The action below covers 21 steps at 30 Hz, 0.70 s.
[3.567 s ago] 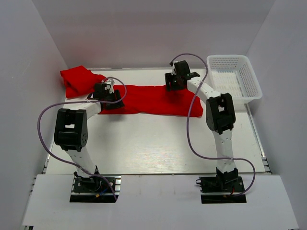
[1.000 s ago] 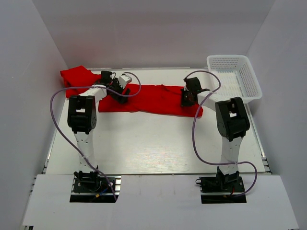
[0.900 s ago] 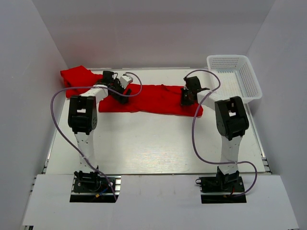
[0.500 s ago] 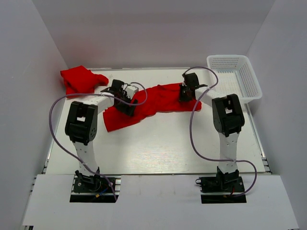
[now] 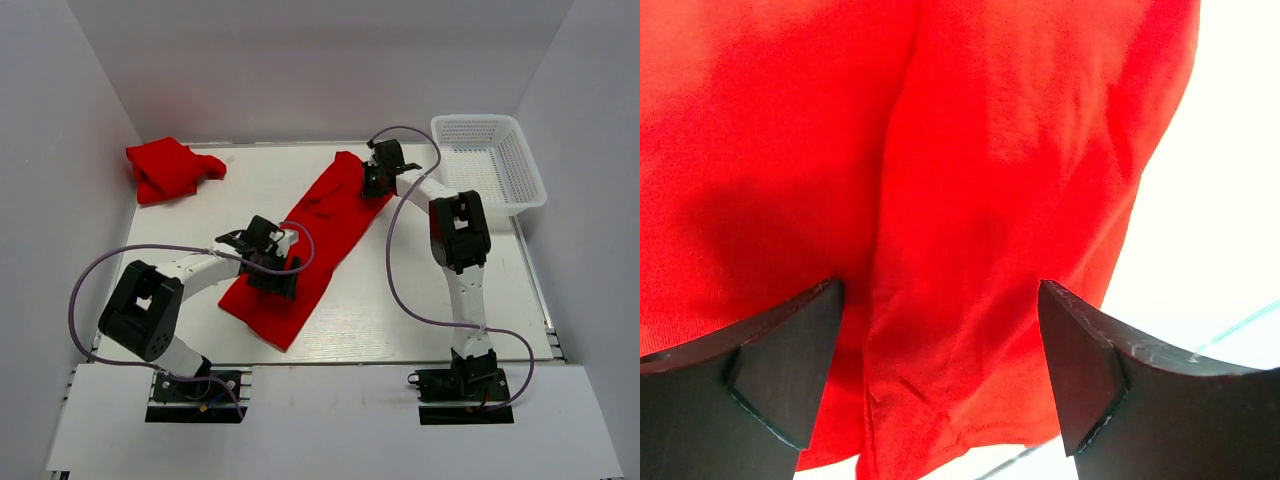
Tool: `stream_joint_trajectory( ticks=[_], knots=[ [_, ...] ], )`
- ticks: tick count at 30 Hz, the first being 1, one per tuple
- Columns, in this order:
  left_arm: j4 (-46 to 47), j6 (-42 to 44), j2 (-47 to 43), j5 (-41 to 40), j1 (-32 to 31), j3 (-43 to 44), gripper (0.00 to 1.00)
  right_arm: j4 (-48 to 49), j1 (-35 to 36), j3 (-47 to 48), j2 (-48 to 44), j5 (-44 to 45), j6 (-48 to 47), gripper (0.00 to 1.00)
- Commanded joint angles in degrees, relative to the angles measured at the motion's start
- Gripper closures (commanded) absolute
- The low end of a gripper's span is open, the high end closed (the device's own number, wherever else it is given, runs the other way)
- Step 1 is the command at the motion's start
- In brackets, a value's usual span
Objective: Fold and stack the t-shirts
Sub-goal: Rotate the tshirt 90 degrees
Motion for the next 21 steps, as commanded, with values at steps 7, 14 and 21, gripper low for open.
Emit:
stream_joint_trajectory(
  ticks=[7, 14, 21],
  knots=[
    [1.2, -15.8, 10.0, -0.4, -13.8, 1.6, 0.11, -3.6, 6.4, 8.8, 5.5, -3.8, -1.5, 1.0],
    [4.6, -22.2, 11.5, -1.8, -20.6, 0.9, 0.11, -1.8, 8.5, 11.9, 8.3, -1.9, -2.2, 1.0],
    [1.6, -21.4, 13.9, -1.8, -23.5, 6.8, 0.11, -2.6, 8.4, 21.3, 12.8, -1.2, -4.2, 1.0]
  ],
)
